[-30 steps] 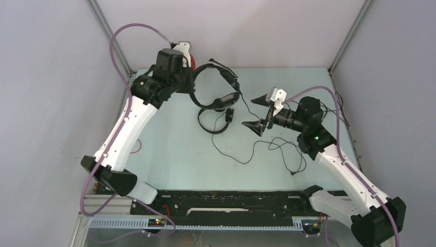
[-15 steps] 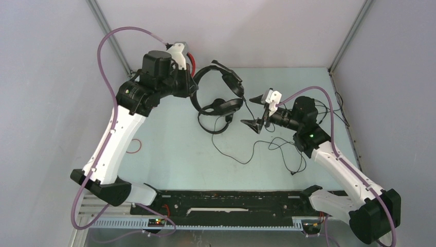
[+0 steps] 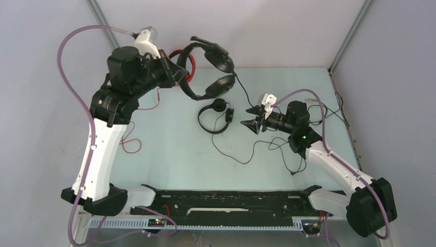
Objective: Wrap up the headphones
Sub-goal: Wrap the headphones cable around the headphones.
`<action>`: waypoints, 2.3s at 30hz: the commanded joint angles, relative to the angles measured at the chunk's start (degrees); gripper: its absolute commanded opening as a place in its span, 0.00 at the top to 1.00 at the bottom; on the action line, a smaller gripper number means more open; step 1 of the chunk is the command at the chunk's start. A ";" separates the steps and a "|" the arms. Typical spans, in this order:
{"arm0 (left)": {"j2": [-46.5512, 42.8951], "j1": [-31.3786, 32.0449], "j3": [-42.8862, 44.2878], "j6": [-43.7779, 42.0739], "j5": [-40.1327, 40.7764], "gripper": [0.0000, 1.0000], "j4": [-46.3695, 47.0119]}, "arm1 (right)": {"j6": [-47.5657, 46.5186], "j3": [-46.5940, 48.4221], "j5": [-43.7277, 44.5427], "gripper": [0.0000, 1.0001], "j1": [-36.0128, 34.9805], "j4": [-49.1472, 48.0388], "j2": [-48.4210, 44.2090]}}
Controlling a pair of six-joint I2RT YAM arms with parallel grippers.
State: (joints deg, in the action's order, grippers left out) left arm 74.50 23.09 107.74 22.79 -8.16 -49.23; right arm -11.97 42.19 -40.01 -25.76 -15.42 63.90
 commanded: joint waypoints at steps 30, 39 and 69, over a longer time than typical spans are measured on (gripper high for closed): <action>-6.77 -14.05 -9.12 18.48 -11.07 1.00 23.92 | 3.66 -3.61 -1.52 0.57 0.60 -5.46 2.37; -5.87 -16.75 -9.71 15.43 -7.23 1.00 22.14 | 3.78 -3.61 -3.35 0.41 0.12 -2.61 1.62; -4.88 -17.55 -6.68 16.46 -13.24 1.00 19.90 | -0.43 -0.02 -0.87 0.51 -1.04 -11.58 11.51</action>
State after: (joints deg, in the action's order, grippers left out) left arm 71.70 5.98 97.89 38.00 -19.35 -31.55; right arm -14.46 40.34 -40.25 -26.06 -22.26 75.13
